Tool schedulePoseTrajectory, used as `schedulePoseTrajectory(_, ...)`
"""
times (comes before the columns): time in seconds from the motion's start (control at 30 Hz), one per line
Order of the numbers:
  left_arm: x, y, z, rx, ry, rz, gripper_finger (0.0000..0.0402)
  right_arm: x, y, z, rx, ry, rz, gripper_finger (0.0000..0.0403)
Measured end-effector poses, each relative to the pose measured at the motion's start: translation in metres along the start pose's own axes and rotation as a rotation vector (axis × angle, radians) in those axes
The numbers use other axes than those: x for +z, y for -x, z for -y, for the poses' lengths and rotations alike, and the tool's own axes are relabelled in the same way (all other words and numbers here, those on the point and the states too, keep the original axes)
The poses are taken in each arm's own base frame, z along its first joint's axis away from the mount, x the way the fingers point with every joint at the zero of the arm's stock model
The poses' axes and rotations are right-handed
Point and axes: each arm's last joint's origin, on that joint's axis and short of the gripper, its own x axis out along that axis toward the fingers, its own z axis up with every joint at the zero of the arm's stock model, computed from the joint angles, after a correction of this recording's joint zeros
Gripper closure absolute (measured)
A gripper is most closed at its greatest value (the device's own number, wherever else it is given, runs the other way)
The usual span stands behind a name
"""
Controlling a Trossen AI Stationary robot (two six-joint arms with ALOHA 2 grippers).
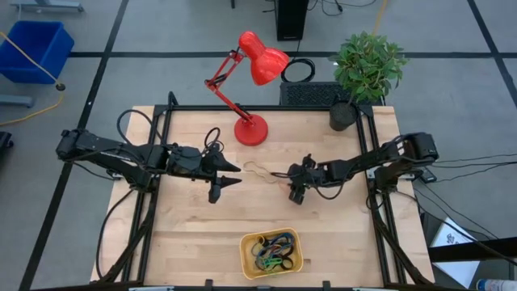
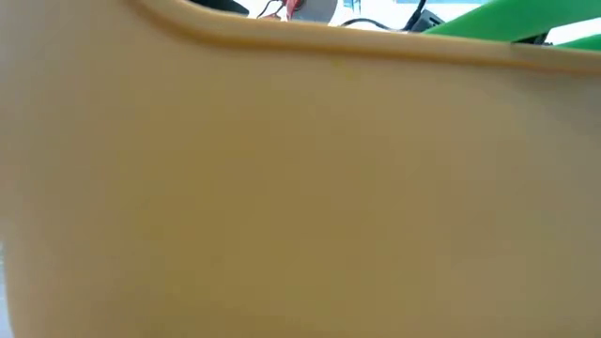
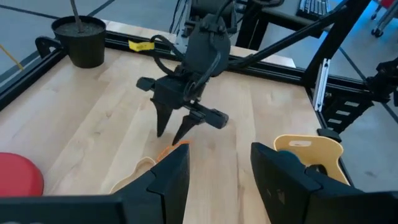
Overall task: Pick and place rubber bands into bin
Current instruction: Put the orange rubber band into the yellow bin
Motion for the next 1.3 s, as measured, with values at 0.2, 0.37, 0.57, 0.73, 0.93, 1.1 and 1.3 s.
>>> schedulePoseTrajectory(0.2,-0.001,0.0,0.0,0.003,0.0,-0.009,0.0224,-0.004,-0.013,-0.003,0.039,0.003,-0.024,0.0248)
schedulePoseTrajectory(0.37,-0.002,0.0,0.0,0.004,0.004,-0.015,0.0224,-0.009,-0.023,-0.004,0.018,0.012,-0.053,0.0255)
schedulePoseTrajectory(0.57,-0.001,0.0,0.0,0.004,0.007,-0.014,0.0224,-0.01,-0.024,-0.004,0.015,0.013,-0.054,0.0315)
schedulePoseTrajectory(0.73,-0.001,0.0,0.0,0.004,0.008,-0.014,0.0224,-0.009,-0.024,-0.004,0.018,0.016,-0.041,0.0391)
schedulePoseTrajectory(0.93,-0.002,0.0,0.0,0.004,0.008,-0.014,0.0224,-0.002,-0.011,-0.004,0.042,-0.017,0.005,0.0401)
schedulePoseTrajectory(1.1,-0.001,0.0,0.0,0.004,0.003,-0.012,0.0224,0.022,0.018,-0.007,0.119,-0.073,0.202,0.0402)
schedulePoseTrajectory(1.3,-0.001,0.0,0.0,0.011,0.002,-0.01,0.0224,0.057,0.066,-0.013,0.206,-0.132,0.592,0.0402)
